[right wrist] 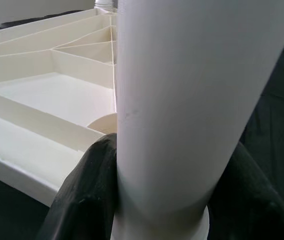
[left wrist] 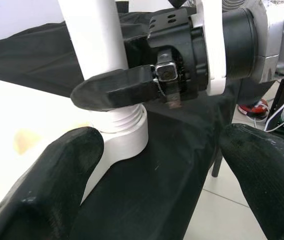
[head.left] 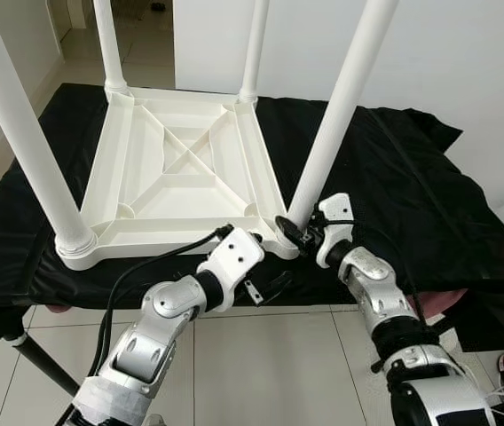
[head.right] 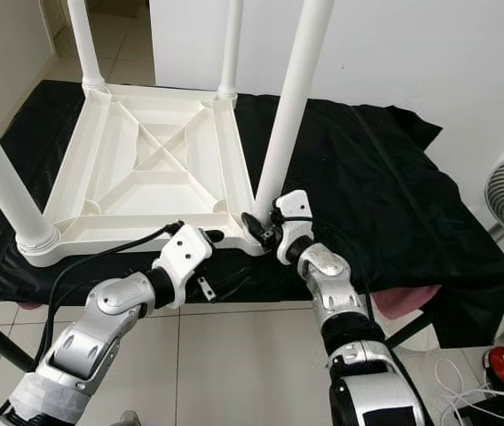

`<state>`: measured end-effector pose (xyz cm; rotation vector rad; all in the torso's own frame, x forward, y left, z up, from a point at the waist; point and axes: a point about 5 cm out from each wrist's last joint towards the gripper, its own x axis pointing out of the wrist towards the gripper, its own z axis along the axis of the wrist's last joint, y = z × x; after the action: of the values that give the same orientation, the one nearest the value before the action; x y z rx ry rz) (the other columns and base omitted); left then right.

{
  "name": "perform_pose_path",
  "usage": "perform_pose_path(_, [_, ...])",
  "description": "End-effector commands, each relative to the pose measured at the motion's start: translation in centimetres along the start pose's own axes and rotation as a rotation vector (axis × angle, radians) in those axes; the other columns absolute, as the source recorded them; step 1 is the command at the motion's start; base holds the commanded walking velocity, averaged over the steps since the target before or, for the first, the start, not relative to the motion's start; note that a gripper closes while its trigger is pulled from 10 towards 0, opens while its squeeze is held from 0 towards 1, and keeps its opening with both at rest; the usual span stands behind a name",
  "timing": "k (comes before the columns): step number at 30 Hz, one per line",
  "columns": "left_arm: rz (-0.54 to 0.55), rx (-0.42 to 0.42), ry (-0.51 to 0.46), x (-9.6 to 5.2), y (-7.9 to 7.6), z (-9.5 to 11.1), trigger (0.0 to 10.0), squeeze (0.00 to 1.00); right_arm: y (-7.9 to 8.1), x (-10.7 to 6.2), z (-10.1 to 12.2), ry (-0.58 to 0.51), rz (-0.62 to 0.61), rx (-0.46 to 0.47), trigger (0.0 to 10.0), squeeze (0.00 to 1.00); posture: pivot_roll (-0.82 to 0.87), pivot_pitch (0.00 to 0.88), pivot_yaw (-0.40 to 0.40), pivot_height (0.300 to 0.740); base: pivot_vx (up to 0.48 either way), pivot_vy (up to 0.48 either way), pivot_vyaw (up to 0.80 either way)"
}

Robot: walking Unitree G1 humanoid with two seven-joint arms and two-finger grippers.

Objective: Building children table

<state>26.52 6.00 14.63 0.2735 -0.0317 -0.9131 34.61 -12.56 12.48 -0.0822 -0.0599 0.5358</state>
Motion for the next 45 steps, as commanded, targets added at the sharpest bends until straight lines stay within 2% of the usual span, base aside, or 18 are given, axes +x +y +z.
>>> perform_pose_path(1, [0.021, -0.012, 0.001, 0.0, -0.3, 0.0, 10.0, 0.00, -0.3, -0.2, 0.0, 0.009, -0.045, -0.013, 10.0, 0.00, 0.04, 0.022, -0.093, 0.740, 0.000, 0.000, 0.00])
perform_pose_path(3, [0.018, -0.012, 0.004, -0.1, -0.4, 0.0, 10.0, 0.00, 0.8, -0.1, 0.1, 0.002, -0.120, 0.032, 10.0, 0.00, 0.04, 0.027, -0.092, 0.740, 0.000, 0.000, 0.00])
perform_pose_path(5, [0.017, -0.013, 0.005, -0.1, -0.4, 0.0, 10.0, 0.00, 1.2, -0.2, 0.2, 0.005, -0.159, 0.049, 10.0, 0.00, 0.04, 0.027, -0.092, 0.740, 0.000, 0.000, 0.00])
perform_pose_path(6, [0.017, -0.013, 0.005, -0.1, -0.4, 0.0, 10.0, 0.00, 1.2, -0.2, 0.2, 0.005, -0.159, 0.049, 10.0, 0.00, 0.04, 0.027, -0.092, 0.740, 0.000, 0.000, 0.00])
perform_pose_path(7, [0.014, -0.013, 0.007, -0.1, -0.4, -0.1, 10.0, 0.00, 1.9, -0.3, 0.2, 0.012, -0.234, 0.009, 10.0, 0.00, 0.04, 0.028, -0.094, 0.740, 0.000, 0.000, 0.00])
perform_pose_path(8, [0.014, -0.013, 0.007, -0.1, -0.5, -0.1, 10.0, 0.00, 2.1, -0.3, 0.2, 0.013, -0.249, -0.005, 10.0, 0.00, 0.04, 0.028, -0.094, 0.740, 0.000, 0.000, 0.00])
perform_pose_path(12, [0.014, -0.013, 0.007, -0.1, -0.5, -0.1, 10.0, 0.00, 2.2, -0.4, 0.2, 0.016, -0.260, -0.013, 10.0, 0.00, 0.04, 0.028, -0.094, 0.740, 0.000, 0.000, 0.00])
perform_pose_path(13, [0.012, -0.016, 0.007, -0.1, -0.6, -0.1, 10.0, 0.00, 2.5, -0.3, -0.2, 0.031, -0.345, 0.036, 10.0, 0.00, 0.04, 0.025, -0.099, 0.740, 0.000, 0.000, 0.00])
perform_pose_path(17, [0.011, -0.022, 0.001, 0.1, -0.8, 0.0, 10.0, 0.00, 3.8, -0.1, -0.6, 0.055, -0.446, 0.109, 10.0, 0.00, 0.04, 0.023, -0.105, 0.740, 0.000, 0.000, 0.00])
perform_pose_path(22, [0.012, -0.023, 0.002, 0.1, -0.8, -0.1, 10.0, 0.00, 3.7, -0.4, -0.3, 0.055, -0.443, 0.107, 10.0, 0.00, 0.04, 0.019, -0.107, 0.740, 0.000, 0.000, 0.00])
perform_pose_path(23, [0.012, -0.022, 0.002, 0.1, -0.8, -0.1, 10.0, 0.00, 3.6, -0.5, -0.2, 0.048, -0.445, 0.111, 10.0, 0.84, 0.04, 0.018, -0.109, 0.740, 0.000, 0.000, 0.00])
perform_pose_path(24, [0.013, -0.022, 0.003, 0.0, -0.8, -0.1, 10.0, 0.00, 3.5, -0.5, -0.1, 0.045, -0.449, 0.113, 10.0, 0.84, 0.04, 0.018, -0.109, 0.740, 0.000, 0.000, 0.00])
perform_pose_path(25, [0.015, -0.023, 0.002, 0.0, -0.8, 0.0, 10.0, 0.00, 3.5, -0.6, -0.1, 0.040, -0.440, 0.120, 10.0, 1.00, 0.04, 0.014, -0.109, 0.740, 0.000, 0.000, 0.00])
perform_pose_path(39, [0.019, -0.021, 0.003, 0.1, -0.7, -0.1, 10.0, 0.00, 2.4, -1.2, 0.5, 0.003, -0.344, 0.061, 10.0, 1.00, 0.05, 0.008, -0.112, 0.740, 0.000, 0.000, 0.00])
perform_pose_path(40, [0.021, -0.019, 0.004, 0.0, -0.7, -0.1, 10.0, 0.00, 2.2, -1.5, 0.5, 0.001, -0.246, 0.028, 10.0, 0.00, 0.05, 0.009, -0.110, 0.740, 0.000, 0.000, 0.00])
perform_pose_path(41, [0.021, -0.019, 0.004, 0.0, -0.7, -0.1, 10.0, 0.00, 2.2, -1.5, 0.5, 0.001, -0.246, 0.028, 10.0, 0.00, 0.05, 0.009, -0.110, 0.740, 0.000, 0.000, 0.00])
perform_pose_path(42, [0.022, -0.017, 0.005, 0.0, -0.6, -0.1, 10.0, 0.00, 1.9, -1.8, 0.3, 0.004, -0.156, -0.012, 10.0, 0.00, 0.05, 0.010, -0.110, 0.740, 0.000, 0.000, 0.00])
perform_pose_path(45, [0.021, -0.016, 0.007, 0.0, -0.5, -0.1, 10.0, 0.00, 1.5, -2.0, 0.2, 0.009, -0.083, -0.033, 10.0, 0.00, 0.04, 0.011, -0.105, 0.740, 0.000, 0.000, 0.00])
